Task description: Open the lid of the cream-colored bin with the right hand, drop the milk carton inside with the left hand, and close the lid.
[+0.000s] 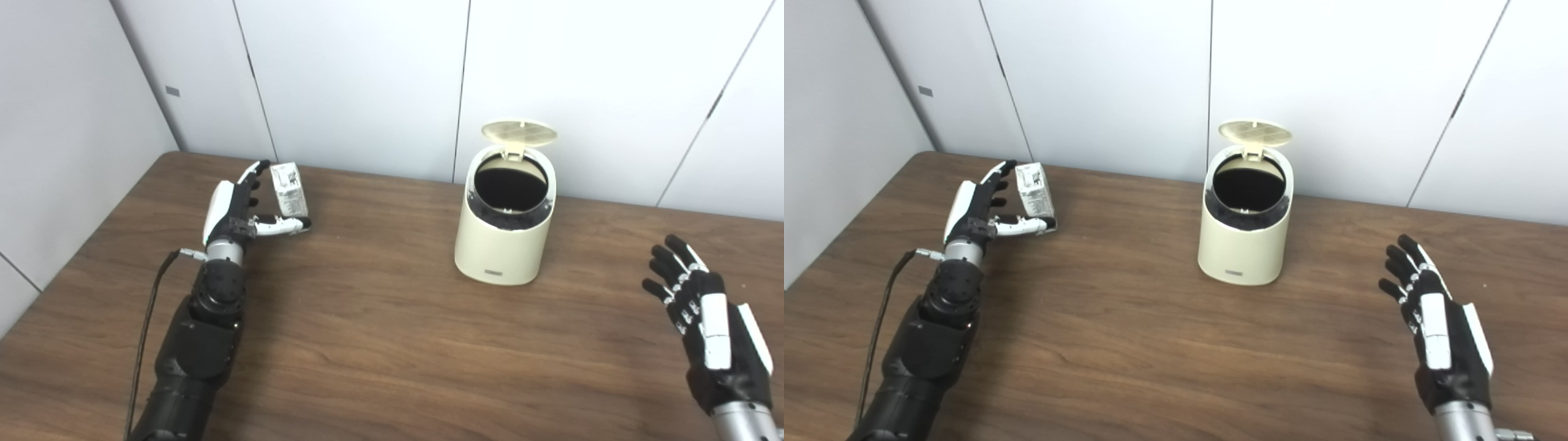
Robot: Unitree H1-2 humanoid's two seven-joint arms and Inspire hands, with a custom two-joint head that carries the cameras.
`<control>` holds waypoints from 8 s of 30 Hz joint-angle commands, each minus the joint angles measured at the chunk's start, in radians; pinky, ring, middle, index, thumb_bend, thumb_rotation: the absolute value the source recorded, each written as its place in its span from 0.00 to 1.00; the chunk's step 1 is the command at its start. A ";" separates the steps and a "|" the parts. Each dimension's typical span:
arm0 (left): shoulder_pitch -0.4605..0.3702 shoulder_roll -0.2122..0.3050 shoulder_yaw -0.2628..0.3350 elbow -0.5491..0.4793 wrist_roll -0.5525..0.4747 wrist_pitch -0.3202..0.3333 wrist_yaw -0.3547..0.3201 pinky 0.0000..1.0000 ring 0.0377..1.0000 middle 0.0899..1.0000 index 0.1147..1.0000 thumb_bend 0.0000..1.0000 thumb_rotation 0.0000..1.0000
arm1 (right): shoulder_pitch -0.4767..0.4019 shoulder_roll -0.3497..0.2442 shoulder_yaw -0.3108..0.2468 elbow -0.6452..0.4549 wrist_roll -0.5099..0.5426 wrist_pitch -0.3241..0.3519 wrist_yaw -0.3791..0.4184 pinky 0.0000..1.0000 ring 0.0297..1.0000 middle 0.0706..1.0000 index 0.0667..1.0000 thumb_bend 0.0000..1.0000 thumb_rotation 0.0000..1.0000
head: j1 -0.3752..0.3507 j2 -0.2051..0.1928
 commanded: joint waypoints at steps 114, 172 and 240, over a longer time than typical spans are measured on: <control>-0.211 -0.247 -0.215 -0.493 -0.006 -0.211 -0.082 0.33 0.40 0.46 0.40 0.47 0.00 | 0.006 0.094 0.088 0.089 -0.237 -0.096 -0.095 0.87 0.88 0.85 0.91 0.55 1.00 | -0.338 -0.038; -0.388 -0.073 -0.679 0.153 0.209 -0.610 0.598 0.37 0.44 0.46 0.36 0.48 0.00 | -0.020 0.145 0.101 0.097 -0.131 -0.136 -0.104 0.97 0.88 0.78 0.90 0.54 1.00 | -0.371 -0.047; -0.506 -0.109 -0.979 0.388 0.129 -0.610 0.974 0.37 0.43 0.45 0.37 0.48 0.00 | -0.054 0.130 0.131 0.200 -0.256 -0.160 -0.128 0.92 0.84 0.77 0.93 0.58 1.00 | -0.391 -0.079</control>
